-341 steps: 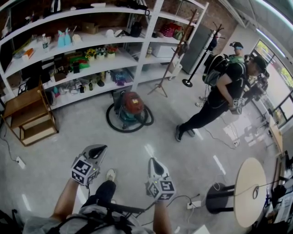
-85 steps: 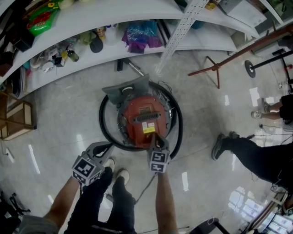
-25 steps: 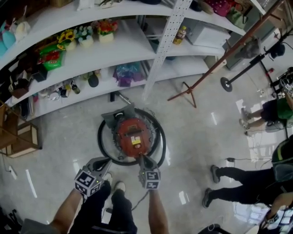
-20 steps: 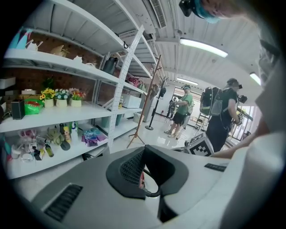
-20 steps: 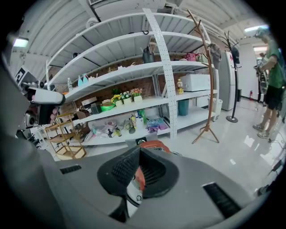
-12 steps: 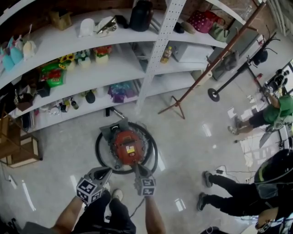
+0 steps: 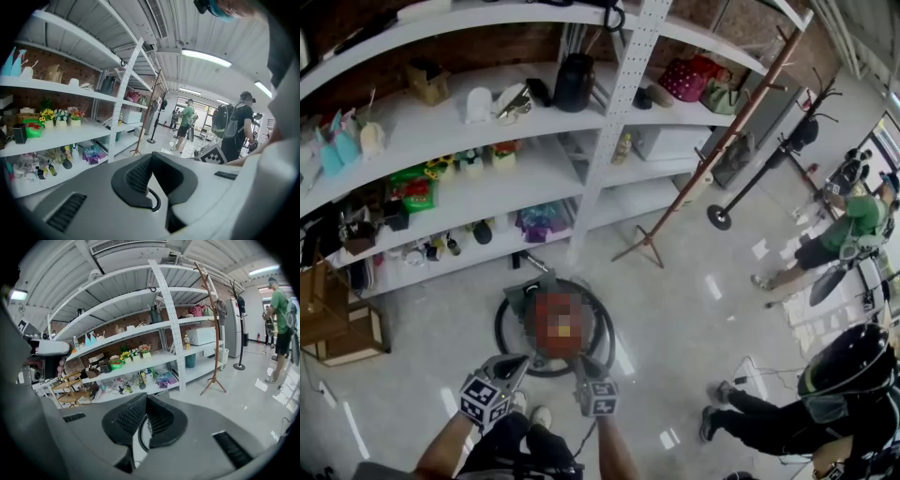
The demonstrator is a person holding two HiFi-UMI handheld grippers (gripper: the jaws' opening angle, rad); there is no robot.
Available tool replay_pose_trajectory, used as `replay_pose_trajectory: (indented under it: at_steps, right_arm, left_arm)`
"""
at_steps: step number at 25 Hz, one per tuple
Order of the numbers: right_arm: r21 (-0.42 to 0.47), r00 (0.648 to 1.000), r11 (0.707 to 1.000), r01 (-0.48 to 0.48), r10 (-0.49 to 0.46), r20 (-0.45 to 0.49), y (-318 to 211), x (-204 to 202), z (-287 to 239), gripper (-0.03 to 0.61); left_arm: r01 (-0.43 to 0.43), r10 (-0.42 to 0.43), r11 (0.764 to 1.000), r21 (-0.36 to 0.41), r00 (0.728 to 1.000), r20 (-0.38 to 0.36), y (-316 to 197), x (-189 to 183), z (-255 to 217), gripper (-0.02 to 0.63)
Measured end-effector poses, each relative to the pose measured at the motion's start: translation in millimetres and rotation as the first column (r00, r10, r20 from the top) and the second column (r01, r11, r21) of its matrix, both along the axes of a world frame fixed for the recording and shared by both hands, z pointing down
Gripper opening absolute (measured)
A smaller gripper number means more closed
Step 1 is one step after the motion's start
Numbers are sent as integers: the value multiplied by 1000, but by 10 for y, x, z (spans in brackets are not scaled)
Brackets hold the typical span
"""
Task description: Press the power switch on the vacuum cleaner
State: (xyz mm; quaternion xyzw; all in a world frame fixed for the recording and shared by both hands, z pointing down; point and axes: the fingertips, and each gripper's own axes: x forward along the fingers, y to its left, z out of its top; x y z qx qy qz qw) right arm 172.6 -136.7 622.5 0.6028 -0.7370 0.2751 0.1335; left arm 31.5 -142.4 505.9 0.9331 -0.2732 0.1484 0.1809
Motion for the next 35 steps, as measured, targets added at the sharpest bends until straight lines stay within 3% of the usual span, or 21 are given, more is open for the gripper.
replay_pose_trajectory:
  at_steps: [9, 20, 35]
  right_arm:
    - [21, 999, 999, -45, 45, -20, 72, 100, -419, 11]
    - [112, 998, 993, -41, 46, -43, -27, 66, -949, 11]
    - [169, 995, 985, -33, 48, -91, 16, 50, -1367, 11]
  left_arm:
    - [7, -5, 998, 63, 1000, -29, 58, -116, -519, 9]
    - [43, -28, 985, 166, 995, -93, 110, -198, -1083, 9]
    - [70, -42, 971, 227, 991, -126, 53, -237, -1339, 9]
